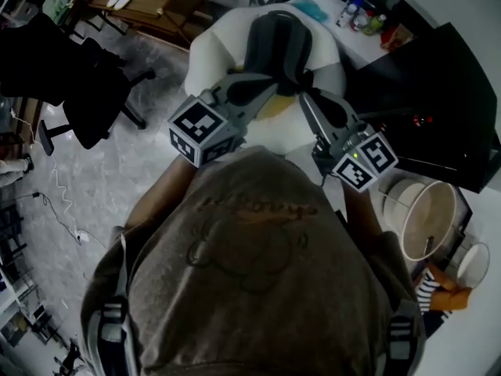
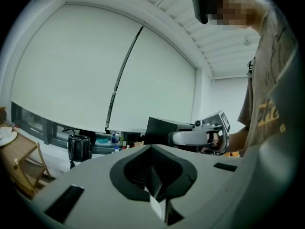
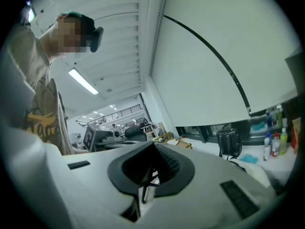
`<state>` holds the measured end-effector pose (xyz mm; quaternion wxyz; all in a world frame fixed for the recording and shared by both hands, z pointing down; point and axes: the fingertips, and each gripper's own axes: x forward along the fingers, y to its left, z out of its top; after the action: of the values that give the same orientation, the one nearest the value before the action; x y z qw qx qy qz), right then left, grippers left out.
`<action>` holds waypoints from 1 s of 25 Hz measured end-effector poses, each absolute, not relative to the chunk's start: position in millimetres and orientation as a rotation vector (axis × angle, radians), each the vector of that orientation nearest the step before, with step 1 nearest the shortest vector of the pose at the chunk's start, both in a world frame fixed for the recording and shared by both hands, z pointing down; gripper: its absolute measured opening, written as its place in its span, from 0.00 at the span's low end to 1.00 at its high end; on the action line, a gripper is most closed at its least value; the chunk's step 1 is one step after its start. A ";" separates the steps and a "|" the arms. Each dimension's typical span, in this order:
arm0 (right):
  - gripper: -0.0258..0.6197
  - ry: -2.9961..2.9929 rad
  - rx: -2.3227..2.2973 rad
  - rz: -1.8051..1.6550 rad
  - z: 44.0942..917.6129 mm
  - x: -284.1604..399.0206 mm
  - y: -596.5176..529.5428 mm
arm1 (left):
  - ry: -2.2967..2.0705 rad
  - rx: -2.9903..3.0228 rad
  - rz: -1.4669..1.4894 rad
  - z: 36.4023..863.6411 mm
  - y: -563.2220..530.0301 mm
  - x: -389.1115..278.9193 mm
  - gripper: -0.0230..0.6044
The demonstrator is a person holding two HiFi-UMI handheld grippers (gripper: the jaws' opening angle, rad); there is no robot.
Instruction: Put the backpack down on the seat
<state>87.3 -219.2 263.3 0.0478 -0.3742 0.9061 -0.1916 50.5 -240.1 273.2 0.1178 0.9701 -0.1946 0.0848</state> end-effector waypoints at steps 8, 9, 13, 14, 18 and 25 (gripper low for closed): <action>0.04 2.802 -1.067 -0.547 258.1 83.5 -210.0 | -0.569 2.865 0.230 268.2 -236.6 48.9 0.04; 0.04 2.811 -1.051 -0.541 256.6 83.1 -210.0 | -0.570 2.868 0.229 267.5 -236.8 50.1 0.04; 0.04 2.847 -1.002 -0.532 255.6 80.6 -208.1 | -0.579 2.863 0.230 270.0 -235.1 53.1 0.04; 0.04 2.850 -0.993 -0.534 256.0 80.0 -207.7 | -0.581 2.860 0.237 271.8 -234.8 53.3 0.04; 0.04 2.857 -0.974 -0.542 259.8 80.7 -207.4 | -0.587 2.862 0.254 277.3 -233.7 55.9 0.04; 0.04 2.851 -0.950 -0.557 262.4 79.7 -210.9 | -0.614 2.844 0.261 281.9 -233.9 55.9 0.04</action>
<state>79.7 -210.9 262.4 0.0426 -0.3104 0.9320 -0.1820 55.9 -233.9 281.9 0.1097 0.9677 -0.2090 0.0888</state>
